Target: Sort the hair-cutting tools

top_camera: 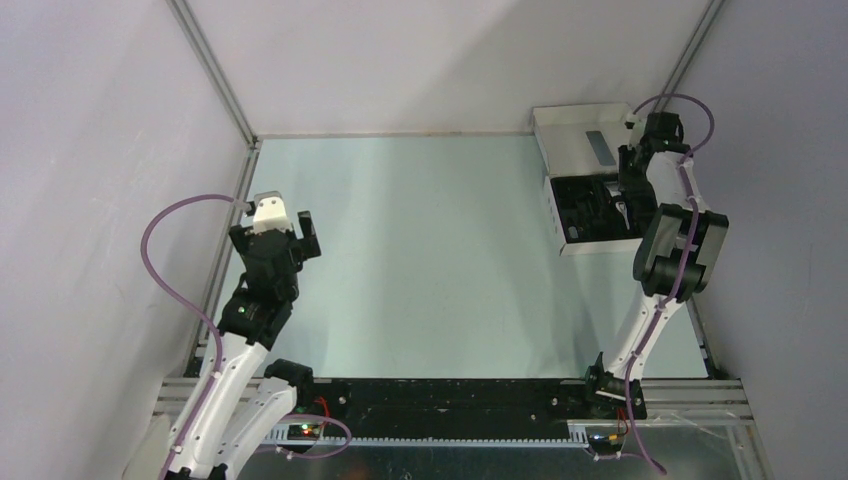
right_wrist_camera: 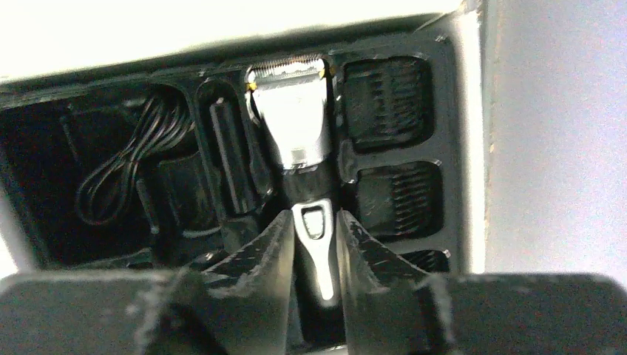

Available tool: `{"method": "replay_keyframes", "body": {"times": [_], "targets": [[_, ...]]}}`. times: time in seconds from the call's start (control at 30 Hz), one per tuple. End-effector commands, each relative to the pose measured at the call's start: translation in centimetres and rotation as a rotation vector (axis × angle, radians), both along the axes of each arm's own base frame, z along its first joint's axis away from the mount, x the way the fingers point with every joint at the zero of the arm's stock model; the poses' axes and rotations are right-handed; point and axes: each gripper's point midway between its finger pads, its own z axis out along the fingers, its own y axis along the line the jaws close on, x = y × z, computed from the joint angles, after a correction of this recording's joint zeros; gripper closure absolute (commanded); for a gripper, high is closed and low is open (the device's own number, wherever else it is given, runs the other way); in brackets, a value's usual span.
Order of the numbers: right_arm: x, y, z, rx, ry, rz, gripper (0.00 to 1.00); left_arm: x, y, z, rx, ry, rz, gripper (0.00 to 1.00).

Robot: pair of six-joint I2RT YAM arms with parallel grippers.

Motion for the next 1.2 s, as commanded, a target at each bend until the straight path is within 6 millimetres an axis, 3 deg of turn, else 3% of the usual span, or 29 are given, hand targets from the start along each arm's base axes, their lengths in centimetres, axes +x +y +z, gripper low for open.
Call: {"method": "replay_keyframes", "body": {"times": [0.0, 0.17, 0.57, 0.83, 1.17], "targets": [[-0.9, 4.1, 4.0, 0.054, -0.071, -0.02, 0.64, 0.5, 0.0, 0.8, -0.023, -0.045, 0.0, 0.0], [-2.5, 8.0, 4.9, 0.074, -0.105, -0.031, 0.55, 0.3, -0.1, 1.2, -0.037, -0.075, -0.006, 0.0], [-3.5, 16.9, 0.7, 0.085, -0.016, 0.071, 0.54, 0.2, -0.6, 1.1, -0.064, -0.098, -0.027, 0.0], [-5.4, 17.6, -2.2, 0.061, 0.06, -0.005, 0.59, 0.2, -1.4, 1.0, -0.067, -0.103, -0.053, 0.0], [-6.7, 17.2, -3.9, 0.016, 0.098, -0.03, 0.6, 0.2, -1.9, 0.7, -0.06, -0.092, -0.063, 0.02]]}}
